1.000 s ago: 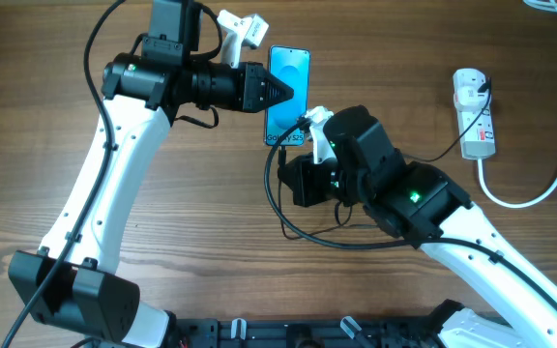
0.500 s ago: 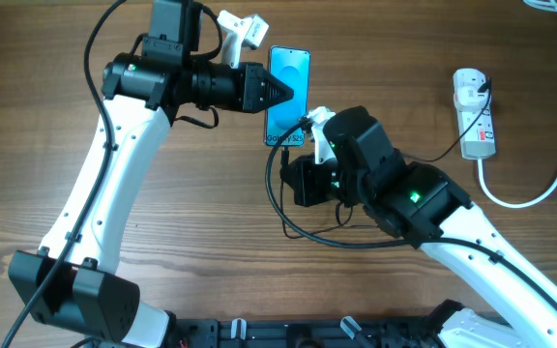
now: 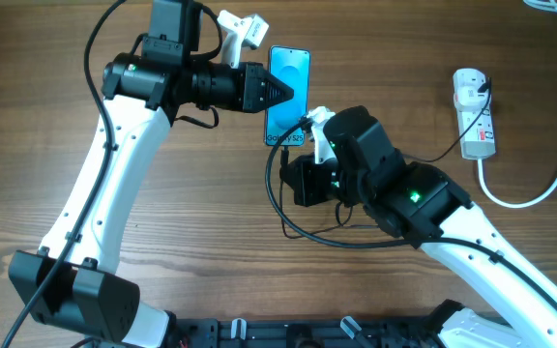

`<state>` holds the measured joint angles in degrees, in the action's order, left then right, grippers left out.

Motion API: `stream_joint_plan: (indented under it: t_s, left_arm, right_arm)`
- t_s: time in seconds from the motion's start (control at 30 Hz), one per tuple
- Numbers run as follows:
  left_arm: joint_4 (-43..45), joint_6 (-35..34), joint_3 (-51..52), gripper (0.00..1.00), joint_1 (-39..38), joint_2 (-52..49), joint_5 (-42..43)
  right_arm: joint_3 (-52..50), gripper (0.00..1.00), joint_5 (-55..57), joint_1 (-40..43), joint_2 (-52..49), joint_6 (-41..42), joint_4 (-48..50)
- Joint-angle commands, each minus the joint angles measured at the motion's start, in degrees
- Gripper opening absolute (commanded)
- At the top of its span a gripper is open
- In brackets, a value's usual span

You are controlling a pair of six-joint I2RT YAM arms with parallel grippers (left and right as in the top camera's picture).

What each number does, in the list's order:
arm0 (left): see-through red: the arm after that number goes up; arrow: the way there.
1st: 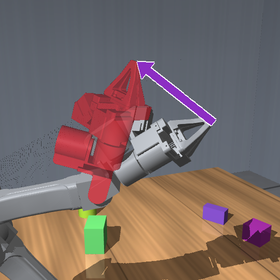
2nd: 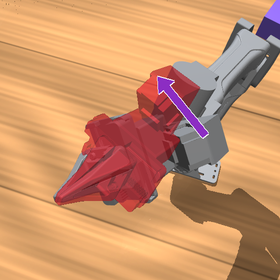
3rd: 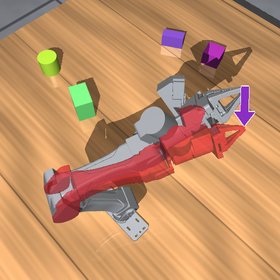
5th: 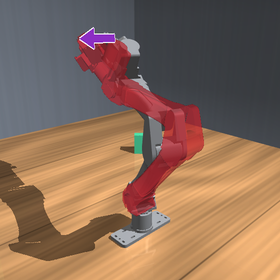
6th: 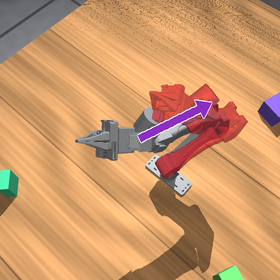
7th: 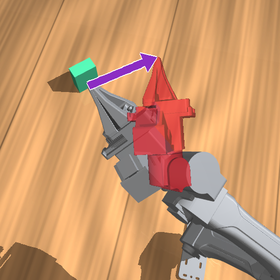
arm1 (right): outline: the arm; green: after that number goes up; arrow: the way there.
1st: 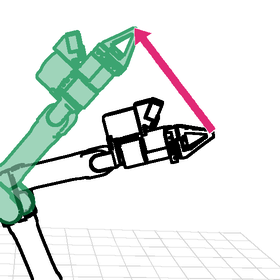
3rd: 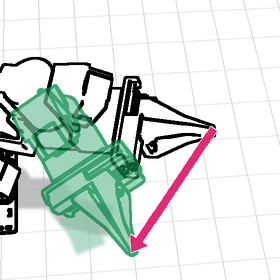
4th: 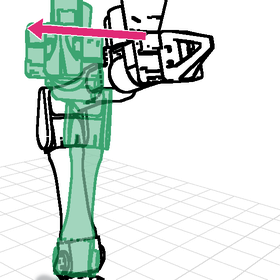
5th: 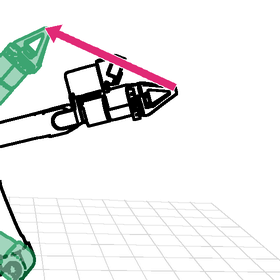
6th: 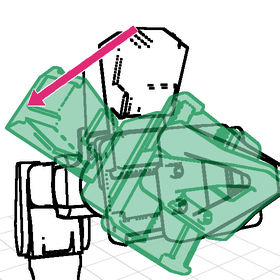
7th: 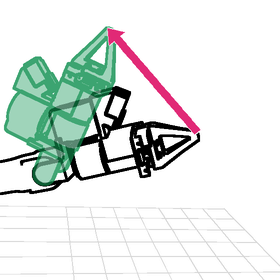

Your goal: Plug charger to phone and switch on socket

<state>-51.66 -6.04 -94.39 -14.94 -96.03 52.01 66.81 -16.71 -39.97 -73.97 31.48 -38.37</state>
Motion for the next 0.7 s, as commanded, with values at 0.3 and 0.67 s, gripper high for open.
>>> stream_joint_plan:
  t_s: [0.3, 0.67]
  left_arm:
    - [0.9, 1.1, -0.3, 0.04, 0.0, -0.1, 5.1]
    - [1.3, 1.4, -0.3, 0.04, 0.0, -0.1, 0.4]
  right_arm:
    - [0.9, 0.04, -1.3, 0.2, -1.0, -0.2, 0.4]
    - [0.9, 0.04, -1.3, 0.2, -1.0, -0.2, 0.4]
